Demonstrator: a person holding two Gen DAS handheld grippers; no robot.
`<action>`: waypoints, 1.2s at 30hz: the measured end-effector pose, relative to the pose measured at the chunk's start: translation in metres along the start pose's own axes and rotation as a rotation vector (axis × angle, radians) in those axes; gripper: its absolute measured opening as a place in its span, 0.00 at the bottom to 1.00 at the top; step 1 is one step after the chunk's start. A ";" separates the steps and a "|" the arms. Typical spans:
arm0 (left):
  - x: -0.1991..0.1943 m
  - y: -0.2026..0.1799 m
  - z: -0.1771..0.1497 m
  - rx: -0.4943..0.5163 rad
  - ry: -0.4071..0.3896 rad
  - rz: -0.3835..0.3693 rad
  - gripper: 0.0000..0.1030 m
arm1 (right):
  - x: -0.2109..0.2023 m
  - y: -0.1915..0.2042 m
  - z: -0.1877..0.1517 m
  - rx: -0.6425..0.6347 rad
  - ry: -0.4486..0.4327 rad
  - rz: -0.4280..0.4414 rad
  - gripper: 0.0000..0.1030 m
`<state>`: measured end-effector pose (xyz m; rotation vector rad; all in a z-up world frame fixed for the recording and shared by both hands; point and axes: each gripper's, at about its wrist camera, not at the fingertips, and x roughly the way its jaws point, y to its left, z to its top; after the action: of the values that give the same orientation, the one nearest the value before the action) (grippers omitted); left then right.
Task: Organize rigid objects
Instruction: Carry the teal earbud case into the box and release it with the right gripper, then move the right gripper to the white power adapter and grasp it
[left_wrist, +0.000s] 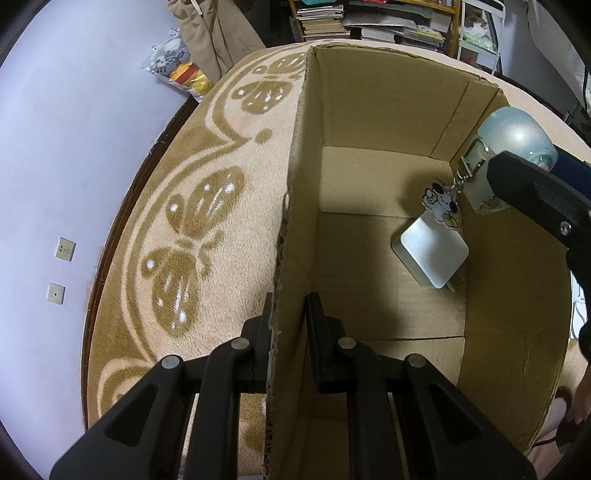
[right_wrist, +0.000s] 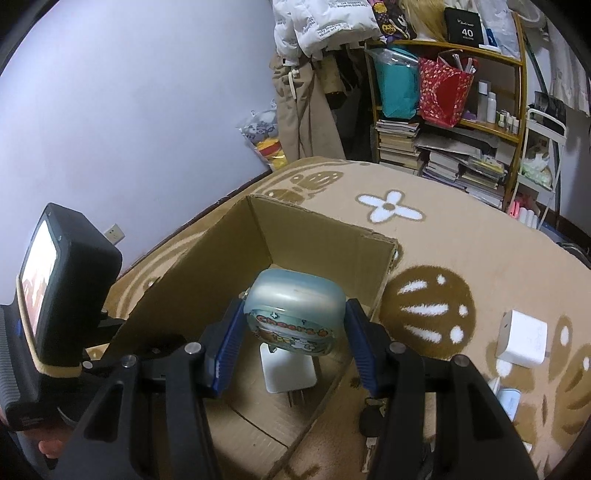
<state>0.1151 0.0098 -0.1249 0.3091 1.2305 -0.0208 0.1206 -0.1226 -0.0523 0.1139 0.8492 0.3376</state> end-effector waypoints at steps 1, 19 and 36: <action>0.000 0.000 0.000 -0.002 0.001 -0.001 0.13 | 0.000 0.001 0.000 -0.002 0.000 -0.004 0.56; -0.002 0.000 0.000 -0.004 -0.005 -0.001 0.13 | -0.026 -0.011 0.008 0.048 -0.075 -0.063 0.88; -0.002 0.002 0.000 -0.004 -0.004 -0.003 0.13 | -0.028 -0.135 0.003 0.239 -0.032 -0.301 0.96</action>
<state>0.1149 0.0113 -0.1228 0.3036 1.2266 -0.0216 0.1394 -0.2589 -0.0614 0.2095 0.8590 -0.0488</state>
